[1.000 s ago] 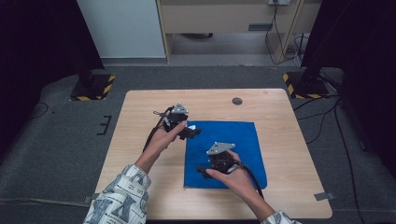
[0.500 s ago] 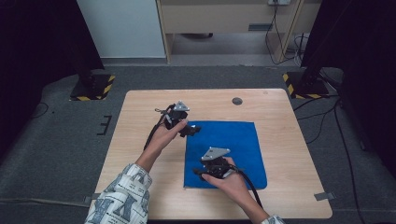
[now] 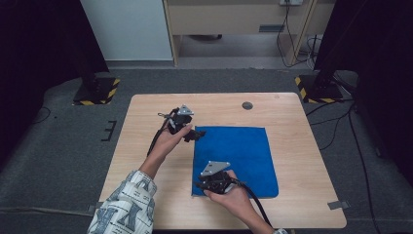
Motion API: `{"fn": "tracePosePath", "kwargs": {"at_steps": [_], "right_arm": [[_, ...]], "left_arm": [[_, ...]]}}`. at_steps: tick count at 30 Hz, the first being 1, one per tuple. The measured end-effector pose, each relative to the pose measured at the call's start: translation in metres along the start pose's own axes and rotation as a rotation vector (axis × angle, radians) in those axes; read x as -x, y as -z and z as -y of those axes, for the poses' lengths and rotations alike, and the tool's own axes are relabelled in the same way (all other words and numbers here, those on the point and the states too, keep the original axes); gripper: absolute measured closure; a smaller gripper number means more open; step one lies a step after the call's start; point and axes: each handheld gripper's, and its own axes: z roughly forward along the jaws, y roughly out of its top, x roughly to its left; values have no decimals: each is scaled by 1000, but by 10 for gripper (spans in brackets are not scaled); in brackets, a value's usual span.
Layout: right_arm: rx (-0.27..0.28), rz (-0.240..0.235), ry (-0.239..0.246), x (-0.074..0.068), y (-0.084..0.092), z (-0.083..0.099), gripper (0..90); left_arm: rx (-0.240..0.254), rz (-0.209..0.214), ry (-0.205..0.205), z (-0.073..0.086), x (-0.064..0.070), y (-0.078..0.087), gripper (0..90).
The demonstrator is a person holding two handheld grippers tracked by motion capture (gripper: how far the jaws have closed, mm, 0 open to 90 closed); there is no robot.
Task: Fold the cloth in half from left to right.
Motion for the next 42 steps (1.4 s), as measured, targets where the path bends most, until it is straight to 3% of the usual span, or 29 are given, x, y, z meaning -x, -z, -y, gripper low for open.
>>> {"fn": "tracePosePath", "kwargs": {"at_steps": [6, 11, 16, 20, 24, 28, 33, 38, 42], "right_arm": [[-20, -4, 18, -8, -9, 0, 654], [-35, -2, 21, -15, -14, 3, 476], [-63, 14, 37, -18, -21, 5, 442], [-83, 27, 37, -18, -25, 7, 478], [-83, 45, 34, -15, -24, 7, 608], [-85, 66, 39, -12, -23, 7, 733], [-83, 65, 2, -5, -23, 6, 868], [-65, 32, 8, -12, -21, 7, 873], [-58, 17, 5, -16, -19, 8, 873]], "left_arm": [[-10, -9, 5, 3, -3, 3, 109], [-8, -11, 10, 4, -5, 4, 108], [-6, -9, 11, 4, -4, 2, 108], [5, -3, 37, 5, -6, -4, 108], [-13, -4, 36, 6, -5, -9, 108], [2, -5, 41, 6, -4, -9, 109], [-15, 4, 41, 8, -5, -14, 123], [0, 17, 65, 10, -10, -22, 134], [-24, 5, 84, 15, -15, -31, 170]]}}
